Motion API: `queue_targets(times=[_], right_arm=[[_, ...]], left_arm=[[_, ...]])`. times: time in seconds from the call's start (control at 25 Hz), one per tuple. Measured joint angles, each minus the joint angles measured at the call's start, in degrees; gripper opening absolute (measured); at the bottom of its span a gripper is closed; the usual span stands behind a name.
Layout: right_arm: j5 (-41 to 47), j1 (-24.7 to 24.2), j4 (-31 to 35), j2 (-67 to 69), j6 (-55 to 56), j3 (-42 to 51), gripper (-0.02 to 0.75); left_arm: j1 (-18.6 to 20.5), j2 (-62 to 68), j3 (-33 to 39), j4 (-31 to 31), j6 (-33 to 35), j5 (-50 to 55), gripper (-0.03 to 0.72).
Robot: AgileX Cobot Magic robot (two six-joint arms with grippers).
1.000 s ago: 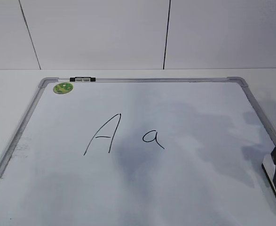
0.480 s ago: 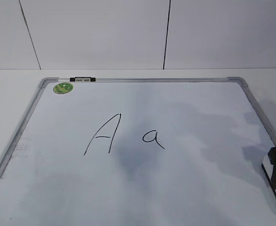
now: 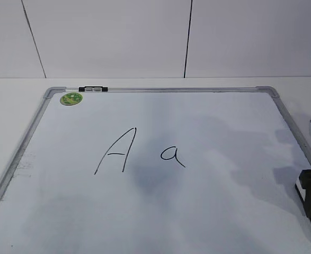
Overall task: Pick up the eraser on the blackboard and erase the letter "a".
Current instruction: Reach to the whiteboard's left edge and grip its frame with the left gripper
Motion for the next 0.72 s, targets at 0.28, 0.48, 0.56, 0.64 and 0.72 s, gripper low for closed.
queue_targets(times=[0.28,0.48,0.56,0.64,0.72], right_arm=[[-0.33,0.0,0.0,0.2,0.0,0.0,0.666],[-0.33,0.0,0.29,0.2,0.0,0.0,0.644],[-0.33,0.0,0.29,0.2,0.0,0.0,0.627],[-0.33,0.0,0.43,0.2,0.0,0.0,0.6],[-0.48,0.0,0.43,0.2,0.0,0.0,0.574]], left_arm=[[0.0,0.0,0.0,0.0,0.0,0.0,0.235],[0.0,0.0,0.0,0.0,0.0,0.0,0.235],[0.0,0.0,0.0,0.0,0.0,0.0,0.235],[0.0,0.0,0.0,0.0,0.0,0.0,0.235],[0.0,0.0,0.0,0.0,0.0,0.0,0.235]])
